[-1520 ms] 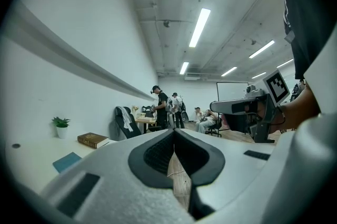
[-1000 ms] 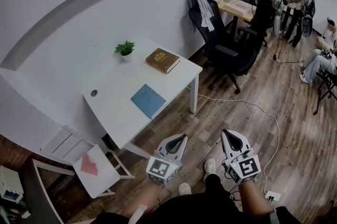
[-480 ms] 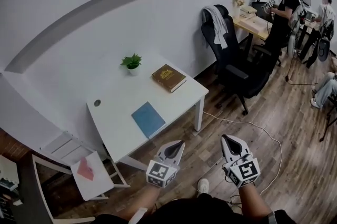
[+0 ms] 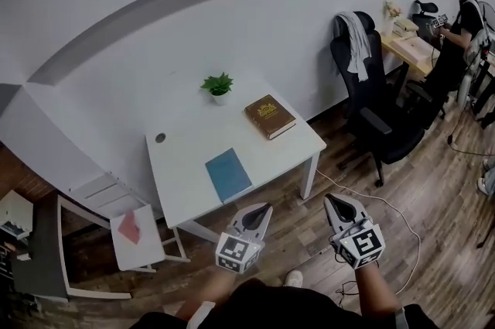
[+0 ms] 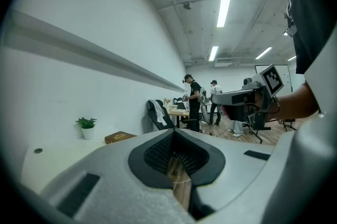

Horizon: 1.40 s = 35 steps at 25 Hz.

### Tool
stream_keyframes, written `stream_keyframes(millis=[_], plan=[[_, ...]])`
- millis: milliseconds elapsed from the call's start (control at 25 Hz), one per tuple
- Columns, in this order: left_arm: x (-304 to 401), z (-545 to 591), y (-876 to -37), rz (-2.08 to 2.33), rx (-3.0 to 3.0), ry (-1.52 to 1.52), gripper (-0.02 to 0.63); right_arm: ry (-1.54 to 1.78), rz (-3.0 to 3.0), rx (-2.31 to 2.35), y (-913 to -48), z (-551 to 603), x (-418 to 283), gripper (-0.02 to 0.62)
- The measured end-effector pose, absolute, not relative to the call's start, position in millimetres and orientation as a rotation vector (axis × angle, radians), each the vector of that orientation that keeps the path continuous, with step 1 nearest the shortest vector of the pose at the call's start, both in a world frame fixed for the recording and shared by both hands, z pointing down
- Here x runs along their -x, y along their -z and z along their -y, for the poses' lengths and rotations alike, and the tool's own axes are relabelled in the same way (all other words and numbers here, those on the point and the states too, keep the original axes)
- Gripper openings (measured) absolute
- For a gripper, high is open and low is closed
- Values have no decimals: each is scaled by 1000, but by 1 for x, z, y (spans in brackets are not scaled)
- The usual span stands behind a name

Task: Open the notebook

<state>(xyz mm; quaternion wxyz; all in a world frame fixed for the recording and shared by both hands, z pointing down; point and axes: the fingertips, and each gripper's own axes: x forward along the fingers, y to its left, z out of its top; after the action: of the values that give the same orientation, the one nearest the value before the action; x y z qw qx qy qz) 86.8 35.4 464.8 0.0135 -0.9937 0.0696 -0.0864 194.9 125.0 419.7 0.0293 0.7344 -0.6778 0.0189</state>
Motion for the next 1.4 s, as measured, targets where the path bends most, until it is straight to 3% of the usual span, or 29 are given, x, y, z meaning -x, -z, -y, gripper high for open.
stream_keyframes(millis=[1000, 1400], plan=[[-39, 159, -481, -705, 3087, 242, 6, -56, 2455, -1883, -420, 111, -151, 2], [-23, 199, -497, -762, 3109, 276, 6, -67, 2473, -1811, -437, 157, -134, 2]])
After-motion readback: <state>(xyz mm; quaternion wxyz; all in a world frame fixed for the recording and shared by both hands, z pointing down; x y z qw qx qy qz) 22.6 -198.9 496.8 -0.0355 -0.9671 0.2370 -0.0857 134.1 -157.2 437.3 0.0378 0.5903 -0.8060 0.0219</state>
